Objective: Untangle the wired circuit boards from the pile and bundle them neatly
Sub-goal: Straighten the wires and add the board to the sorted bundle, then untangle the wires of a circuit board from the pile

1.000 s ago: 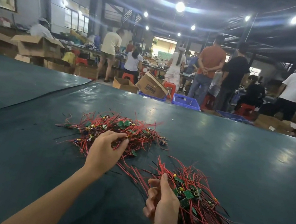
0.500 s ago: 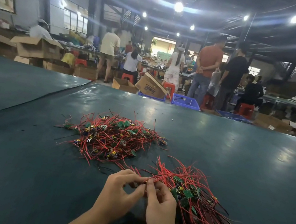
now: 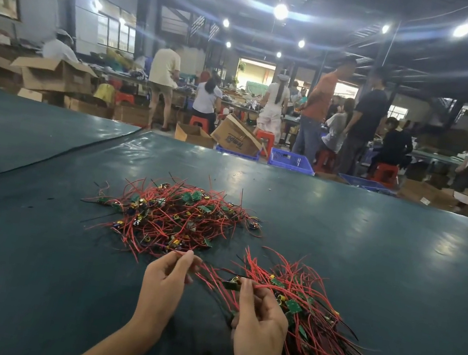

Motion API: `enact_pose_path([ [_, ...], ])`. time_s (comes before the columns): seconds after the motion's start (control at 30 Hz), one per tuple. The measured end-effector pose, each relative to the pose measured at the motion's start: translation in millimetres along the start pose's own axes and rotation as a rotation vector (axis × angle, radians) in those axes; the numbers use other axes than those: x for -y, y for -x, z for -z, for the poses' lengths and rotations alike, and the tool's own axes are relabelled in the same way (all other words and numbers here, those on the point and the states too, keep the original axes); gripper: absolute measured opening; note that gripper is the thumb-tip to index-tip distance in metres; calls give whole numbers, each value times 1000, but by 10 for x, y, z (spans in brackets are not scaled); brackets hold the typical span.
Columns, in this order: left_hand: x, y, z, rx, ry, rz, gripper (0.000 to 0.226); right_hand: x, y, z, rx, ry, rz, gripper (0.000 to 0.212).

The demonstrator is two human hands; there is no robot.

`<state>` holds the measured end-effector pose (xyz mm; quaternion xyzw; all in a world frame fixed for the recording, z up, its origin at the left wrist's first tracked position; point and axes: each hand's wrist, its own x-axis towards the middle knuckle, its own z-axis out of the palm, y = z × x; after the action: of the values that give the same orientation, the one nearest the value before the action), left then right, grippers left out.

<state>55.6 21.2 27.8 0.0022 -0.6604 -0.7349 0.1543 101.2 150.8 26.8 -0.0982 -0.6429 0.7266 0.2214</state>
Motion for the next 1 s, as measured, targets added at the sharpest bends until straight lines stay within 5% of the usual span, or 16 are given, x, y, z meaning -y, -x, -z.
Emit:
enact_pose_path([
  [0.33,40,89,-94,500,41,338,59,94,100,-58,256,-59,83,15],
  [0.8,-8,189,-125,491,16,-71,43,80,77,-37,150,69,-28,33],
  [1.0,-38,228,-106,617,-12,-95,66,100,105,-46,161,102,57,32],
])
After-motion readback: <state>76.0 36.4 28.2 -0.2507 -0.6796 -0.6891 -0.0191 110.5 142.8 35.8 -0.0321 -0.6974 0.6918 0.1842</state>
